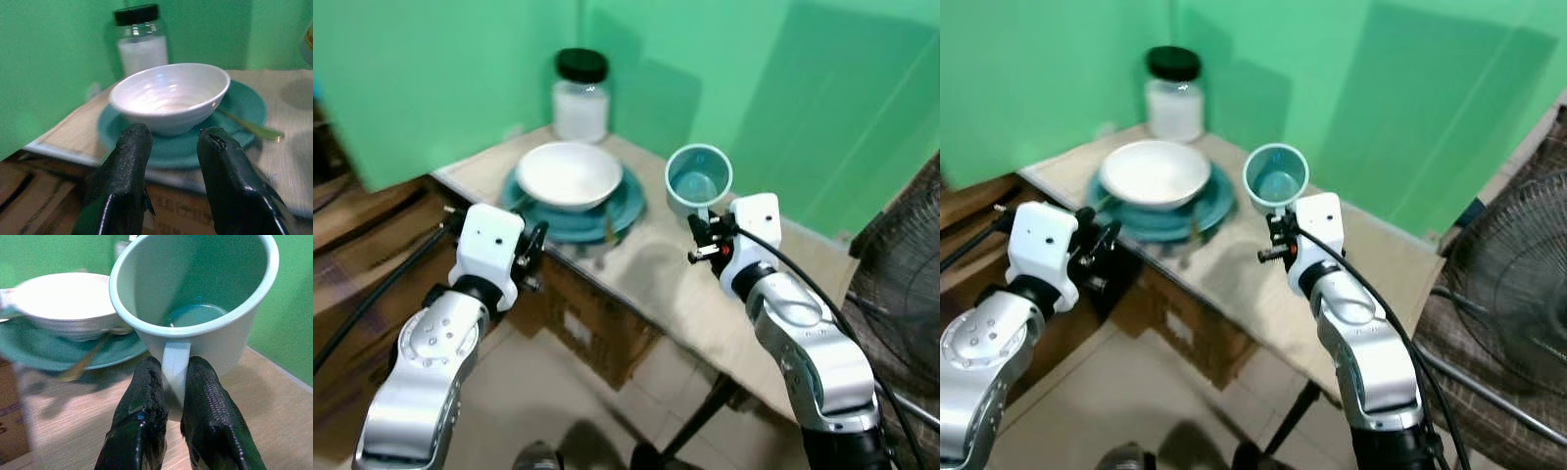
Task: Setting the table
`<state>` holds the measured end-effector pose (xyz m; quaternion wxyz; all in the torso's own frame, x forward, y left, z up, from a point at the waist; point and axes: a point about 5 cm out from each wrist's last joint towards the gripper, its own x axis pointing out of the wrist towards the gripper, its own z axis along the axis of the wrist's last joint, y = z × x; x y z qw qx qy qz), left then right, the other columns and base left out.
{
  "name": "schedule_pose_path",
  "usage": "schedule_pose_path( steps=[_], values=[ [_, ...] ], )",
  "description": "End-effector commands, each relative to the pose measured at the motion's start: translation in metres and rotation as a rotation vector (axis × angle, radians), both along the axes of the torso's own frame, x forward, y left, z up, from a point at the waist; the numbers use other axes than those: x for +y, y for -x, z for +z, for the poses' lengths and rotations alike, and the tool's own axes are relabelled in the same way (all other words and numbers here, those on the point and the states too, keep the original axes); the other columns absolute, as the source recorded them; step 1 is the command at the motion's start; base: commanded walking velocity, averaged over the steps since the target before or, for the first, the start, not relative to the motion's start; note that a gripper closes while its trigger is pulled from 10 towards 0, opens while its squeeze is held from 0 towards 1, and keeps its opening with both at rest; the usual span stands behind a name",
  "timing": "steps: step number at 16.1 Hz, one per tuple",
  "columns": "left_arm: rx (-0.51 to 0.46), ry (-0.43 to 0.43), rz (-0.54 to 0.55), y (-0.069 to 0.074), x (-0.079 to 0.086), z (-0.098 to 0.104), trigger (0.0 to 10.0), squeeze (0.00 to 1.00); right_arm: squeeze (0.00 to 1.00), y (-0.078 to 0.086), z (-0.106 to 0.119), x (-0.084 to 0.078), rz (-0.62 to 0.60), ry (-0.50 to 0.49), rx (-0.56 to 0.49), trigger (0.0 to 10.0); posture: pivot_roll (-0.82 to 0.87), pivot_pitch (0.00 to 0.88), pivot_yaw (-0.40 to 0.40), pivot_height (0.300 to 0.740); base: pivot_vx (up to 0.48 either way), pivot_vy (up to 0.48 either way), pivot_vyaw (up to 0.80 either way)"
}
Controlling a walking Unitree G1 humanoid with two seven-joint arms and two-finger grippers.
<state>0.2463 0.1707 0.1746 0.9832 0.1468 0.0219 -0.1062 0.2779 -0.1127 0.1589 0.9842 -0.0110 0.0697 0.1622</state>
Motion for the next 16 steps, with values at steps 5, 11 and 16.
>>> schedule_pose_path(
  steps=[5, 11, 16],
  values=[
    [0.007, -0.011, 0.004, -0.002, 0.001, -0.002, 10.0, 0.00, 0.00, 0.000, 0.002, -0.009, -0.057, -0.008, -0.026, 10.0, 0.24, 0.000, -0.093, 0.740, -0.060, 0.000, 0.00],
    [0.004, 0.017, -0.044, -0.011, 0.002, -0.003, 10.0, 0.00, 0.00, 0.006, -0.020, -0.028, -0.205, -0.047, 0.005, 10.0, 0.19, 0.000, 0.008, 0.740, 0.000, 0.000, 0.00],
    [0.024, 0.011, -0.050, -0.011, 0.015, -0.012, 10.0, 0.00, 0.00, 0.012, -0.024, -0.026, -0.197, 0.001, -0.003, 10.0, 0.16, 0.000, 0.046, 0.740, 0.000, 0.000, -0.48]
  ],
)
